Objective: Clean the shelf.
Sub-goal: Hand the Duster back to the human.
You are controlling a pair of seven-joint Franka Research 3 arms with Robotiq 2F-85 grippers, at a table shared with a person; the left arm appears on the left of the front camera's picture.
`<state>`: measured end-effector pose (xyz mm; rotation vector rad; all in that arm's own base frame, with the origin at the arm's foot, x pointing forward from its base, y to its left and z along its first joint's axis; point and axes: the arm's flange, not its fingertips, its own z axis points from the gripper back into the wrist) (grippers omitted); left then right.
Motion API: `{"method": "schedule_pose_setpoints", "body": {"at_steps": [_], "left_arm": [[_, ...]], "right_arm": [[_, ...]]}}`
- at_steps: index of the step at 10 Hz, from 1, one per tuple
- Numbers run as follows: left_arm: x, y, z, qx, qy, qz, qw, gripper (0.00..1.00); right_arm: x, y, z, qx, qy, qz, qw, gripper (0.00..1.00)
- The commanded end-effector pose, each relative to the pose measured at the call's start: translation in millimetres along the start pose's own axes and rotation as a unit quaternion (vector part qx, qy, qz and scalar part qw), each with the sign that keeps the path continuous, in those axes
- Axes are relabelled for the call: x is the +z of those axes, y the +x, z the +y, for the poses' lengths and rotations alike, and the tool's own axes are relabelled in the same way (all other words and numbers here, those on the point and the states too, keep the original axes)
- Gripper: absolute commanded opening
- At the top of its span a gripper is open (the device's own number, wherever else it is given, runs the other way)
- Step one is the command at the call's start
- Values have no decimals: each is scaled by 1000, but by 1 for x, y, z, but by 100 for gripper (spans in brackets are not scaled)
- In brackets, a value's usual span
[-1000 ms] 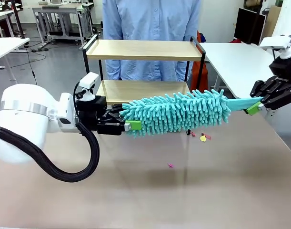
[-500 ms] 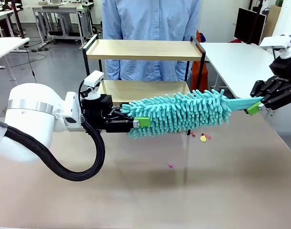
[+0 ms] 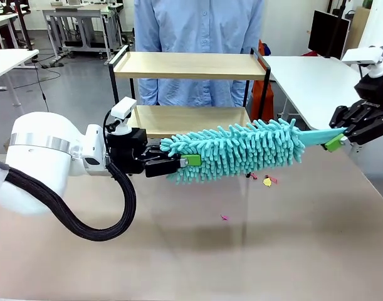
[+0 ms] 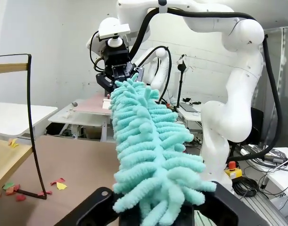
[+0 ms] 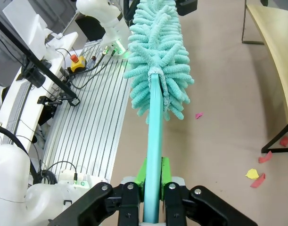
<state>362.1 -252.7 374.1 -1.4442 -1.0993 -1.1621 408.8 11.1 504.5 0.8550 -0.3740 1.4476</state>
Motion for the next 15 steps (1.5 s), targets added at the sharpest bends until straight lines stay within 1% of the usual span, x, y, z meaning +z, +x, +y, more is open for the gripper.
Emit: {"method": "schedule_pose_setpoints", "body": {"at_steps": [1, 3, 4, 5, 6, 7, 8, 10, 11, 12, 13, 14, 15], "left_arm": [[-1, -3, -4, -13, -11, 4, 1000, 0], [-2, -2, -7, -20, -14, 0, 1000, 0], [-2, -4, -8, -28, -25, 3, 999, 0], [0, -5, -7, -6, -35, -20, 999, 0], [-1, 0, -1, -9, -4, 1, 1000, 0], [-1, 0, -1, -9, -4, 1, 1000, 0], [-1, 0, -1, -9, -4, 1, 1000, 0], [-1, 0, -1, -9, -4, 1, 1000, 0], [-1, 0, -1, -9, -4, 1, 1000, 0], [-1, 0, -1, -9, -4, 1, 1000, 0], [-1, 0, -1, -9, -4, 1, 1000, 0], [-1, 0, -1, -9, -4, 1, 1000, 0], [-1, 0, -1, -9, -4, 1, 1000, 0]], "right_arm": [[1, 1, 2, 12, -2, -9, 1000, 12], [1, 1, 2, 12, -2, -9, 1000, 12], [1, 1, 2, 12, -2, -9, 1000, 12], [1, 1, 2, 12, -2, -9, 1000, 12], [0, 0, 1, 0, 3, 0, 1000, 66], [12, 0, 7, 13, 14, -39, 999, 70], [28, 0, 15, 21, 18, -74, 997, 100], [66, -2, 35, 29, 6, -155, 987, 100], [92, -9, 46, 31, -6, -219, 975, 93], [114, -20, 55, 31, -11, -282, 959, 100], [132, -33, 62, 30, -26, -334, 942, 100], [143, -48, 69, 32, -49, -371, 927, 100], [148, -56, 71, 35, -62, -392, 917, 100]]}}
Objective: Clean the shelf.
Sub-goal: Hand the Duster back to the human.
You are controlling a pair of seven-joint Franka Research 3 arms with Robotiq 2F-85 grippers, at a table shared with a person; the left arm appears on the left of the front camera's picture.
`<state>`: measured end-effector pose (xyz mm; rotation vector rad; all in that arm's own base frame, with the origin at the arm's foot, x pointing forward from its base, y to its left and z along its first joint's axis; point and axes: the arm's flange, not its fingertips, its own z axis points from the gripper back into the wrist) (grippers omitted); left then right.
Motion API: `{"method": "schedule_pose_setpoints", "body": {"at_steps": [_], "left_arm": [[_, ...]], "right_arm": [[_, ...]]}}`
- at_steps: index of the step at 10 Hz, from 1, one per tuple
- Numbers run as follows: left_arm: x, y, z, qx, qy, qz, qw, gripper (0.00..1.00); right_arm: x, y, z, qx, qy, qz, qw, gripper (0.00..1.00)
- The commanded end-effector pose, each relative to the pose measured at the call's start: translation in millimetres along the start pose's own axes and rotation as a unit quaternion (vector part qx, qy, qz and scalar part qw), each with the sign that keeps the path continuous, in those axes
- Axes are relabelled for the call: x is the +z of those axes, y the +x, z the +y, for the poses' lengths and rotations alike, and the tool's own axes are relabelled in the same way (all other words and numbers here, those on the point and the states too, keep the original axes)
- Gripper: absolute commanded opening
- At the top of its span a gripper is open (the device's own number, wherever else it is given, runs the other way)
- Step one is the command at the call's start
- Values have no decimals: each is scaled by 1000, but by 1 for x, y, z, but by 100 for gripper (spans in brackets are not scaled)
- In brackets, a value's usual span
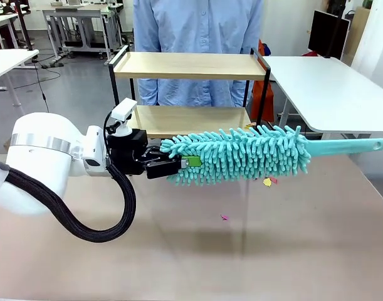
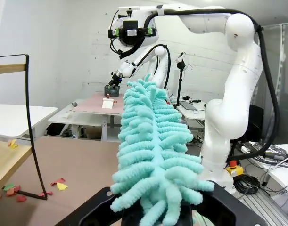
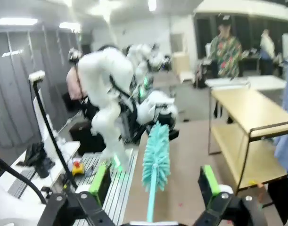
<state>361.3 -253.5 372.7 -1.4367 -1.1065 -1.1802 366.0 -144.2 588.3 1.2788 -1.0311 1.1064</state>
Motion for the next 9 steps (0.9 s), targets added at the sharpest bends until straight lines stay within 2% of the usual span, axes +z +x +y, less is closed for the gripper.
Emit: {"method": "schedule_pose_setpoints", "body": {"at_steps": [1, 2, 3, 4, 6, 9], "left_arm": [[0, 1, 0, -1, -1, -2, 1000, 0], [0, 1, 0, -1, -1, -2, 1000, 0], [0, 1, 0, -1, -1, -2, 1000, 0], [0, 0, 0, 0, 0, 0, 1000, 18], [23, 31, 2, 6, 41, 5, 999, 18], [72, 99, 8, 1, 101, -34, 994, 18]], "right_arm": [[-2, -5, -9, 3, -11, -38, 999, 100], [-6, -2, -13, -2, -11, -22, 1000, 100], [10, -4, -2, 0, -13, -22, 1000, 100], [10, -4, -2, 0, -13, -22, 1000, 100], [10, -4, -2, 0, -13, -22, 1000, 100], [10, -4, -2, 0, -13, -22, 1000, 100]]}}
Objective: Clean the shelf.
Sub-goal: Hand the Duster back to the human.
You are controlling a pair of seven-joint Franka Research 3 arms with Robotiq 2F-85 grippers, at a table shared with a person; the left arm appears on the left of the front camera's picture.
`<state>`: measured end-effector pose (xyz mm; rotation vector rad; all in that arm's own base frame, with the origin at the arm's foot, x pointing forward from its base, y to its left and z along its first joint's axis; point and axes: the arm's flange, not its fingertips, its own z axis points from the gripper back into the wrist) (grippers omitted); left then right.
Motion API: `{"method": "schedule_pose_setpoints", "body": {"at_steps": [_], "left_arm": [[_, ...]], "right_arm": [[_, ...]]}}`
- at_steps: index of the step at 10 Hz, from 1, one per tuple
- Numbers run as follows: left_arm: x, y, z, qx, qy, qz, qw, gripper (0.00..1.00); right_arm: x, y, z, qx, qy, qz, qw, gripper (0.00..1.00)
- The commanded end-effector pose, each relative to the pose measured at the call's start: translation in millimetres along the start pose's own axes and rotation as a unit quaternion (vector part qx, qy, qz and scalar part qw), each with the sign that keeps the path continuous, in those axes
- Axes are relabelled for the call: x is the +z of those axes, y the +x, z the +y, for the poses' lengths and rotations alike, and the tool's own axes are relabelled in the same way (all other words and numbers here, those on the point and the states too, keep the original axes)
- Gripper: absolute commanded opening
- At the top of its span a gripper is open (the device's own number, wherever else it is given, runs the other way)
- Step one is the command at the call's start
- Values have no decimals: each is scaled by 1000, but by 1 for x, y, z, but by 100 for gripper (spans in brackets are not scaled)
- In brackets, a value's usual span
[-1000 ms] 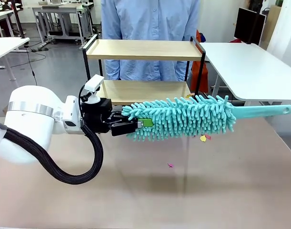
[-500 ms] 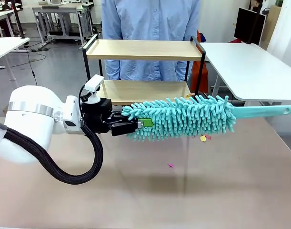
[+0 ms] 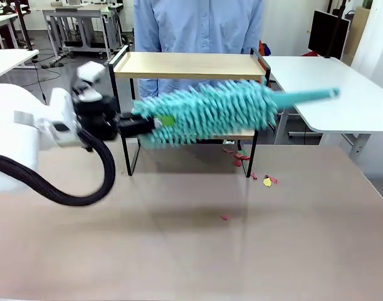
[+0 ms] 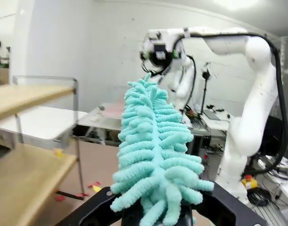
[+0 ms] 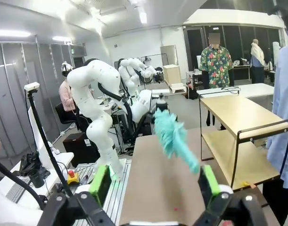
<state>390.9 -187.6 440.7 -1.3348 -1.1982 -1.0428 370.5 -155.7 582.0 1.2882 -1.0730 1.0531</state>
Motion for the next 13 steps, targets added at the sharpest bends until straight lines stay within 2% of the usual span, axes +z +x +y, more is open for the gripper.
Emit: {"method": "schedule_pose_setpoints", "body": {"at_steps": [1, 4, 7, 9, 11, 12, 13], "left_arm": [[33, 51, -6, -7, 32, -44, 998, 18], [94, 91, -8, 11, 110, -100, 989, 18], [161, 121, -24, 28, 243, -100, 965, 18], [204, 134, -42, 32, 361, -105, 926, 18], [235, 137, -52, 36, 479, -93, 872, 18], [244, 134, -57, 35, 518, -88, 850, 18], [249, 131, -59, 32, 540, -82, 837, 18]], "right_arm": [[-1, 2, 3, 4, 3, 1, 1000, 100], [-1, 2, 3, 4, 3, 1, 1000, 100], [-1, 2, 3, 4, 3, 1, 1000, 100], [-1, 2, 3, 4, 3, 1, 1000, 100], [-1, 2, 3, 4, 3, 1, 1000, 100], [-1, 2, 3, 4, 3, 1, 1000, 100], [-1, 2, 3, 4, 3, 1, 1000, 100]]}}
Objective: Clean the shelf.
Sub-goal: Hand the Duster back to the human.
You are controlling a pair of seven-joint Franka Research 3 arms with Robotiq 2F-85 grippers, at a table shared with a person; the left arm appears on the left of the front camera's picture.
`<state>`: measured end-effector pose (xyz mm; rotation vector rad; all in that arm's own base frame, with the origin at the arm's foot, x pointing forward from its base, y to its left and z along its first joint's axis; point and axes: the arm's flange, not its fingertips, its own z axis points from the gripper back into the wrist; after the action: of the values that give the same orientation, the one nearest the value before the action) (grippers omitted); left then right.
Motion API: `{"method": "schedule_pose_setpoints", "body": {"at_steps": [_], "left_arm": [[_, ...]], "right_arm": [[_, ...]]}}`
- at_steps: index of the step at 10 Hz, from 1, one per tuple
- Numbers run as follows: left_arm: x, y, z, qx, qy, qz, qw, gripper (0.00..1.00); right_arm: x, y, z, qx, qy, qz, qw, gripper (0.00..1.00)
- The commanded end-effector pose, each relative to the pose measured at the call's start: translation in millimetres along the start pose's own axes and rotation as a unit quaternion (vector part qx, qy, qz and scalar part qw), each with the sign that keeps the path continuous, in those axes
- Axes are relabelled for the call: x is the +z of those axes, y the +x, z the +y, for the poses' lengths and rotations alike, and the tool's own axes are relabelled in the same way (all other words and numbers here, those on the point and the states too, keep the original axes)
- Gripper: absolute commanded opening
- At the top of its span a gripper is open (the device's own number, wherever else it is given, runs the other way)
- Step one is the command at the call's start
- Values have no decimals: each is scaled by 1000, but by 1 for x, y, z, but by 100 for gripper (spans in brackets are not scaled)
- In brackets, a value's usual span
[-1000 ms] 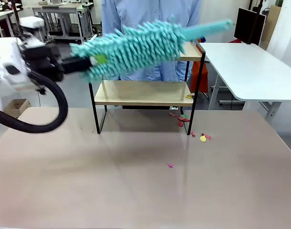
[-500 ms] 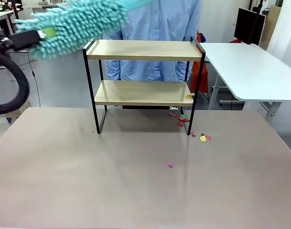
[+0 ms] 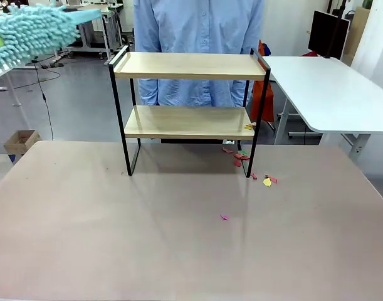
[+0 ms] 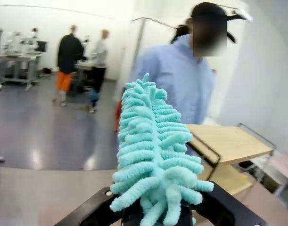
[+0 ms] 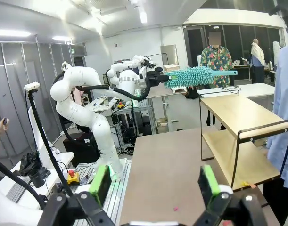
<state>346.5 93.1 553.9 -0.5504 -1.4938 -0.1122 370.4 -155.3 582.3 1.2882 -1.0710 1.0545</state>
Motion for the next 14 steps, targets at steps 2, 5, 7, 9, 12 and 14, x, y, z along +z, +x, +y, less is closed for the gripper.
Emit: {"method": "schedule_pose_setpoints", "body": {"at_steps": [2, 5, 7, 9, 12, 14], "left_arm": [[-15, -24, -20, -16, 34, -4, 999, 18], [-23, -87, -32, -41, 66, 22, 997, 18], [-6, -122, -42, -41, 68, 38, 996, 18], [10, -147, -45, -26, 70, 58, 996, 18], [-65, -110, -36, -18, 69, 72, 995, 18], [-65, -110, -36, -18, 69, 72, 995, 18]], "right_arm": [[-1, 1, 3, 4, 3, 0, 1000, 100], [-1, 1, 3, 4, 3, 0, 1000, 100], [-1, 1, 3, 4, 3, 0, 1000, 100], [-1, 1, 3, 4, 3, 0, 1000, 100], [-1, 1, 3, 4, 3, 0, 1000, 100], [-1, 1, 3, 4, 3, 0, 1000, 100]]}}
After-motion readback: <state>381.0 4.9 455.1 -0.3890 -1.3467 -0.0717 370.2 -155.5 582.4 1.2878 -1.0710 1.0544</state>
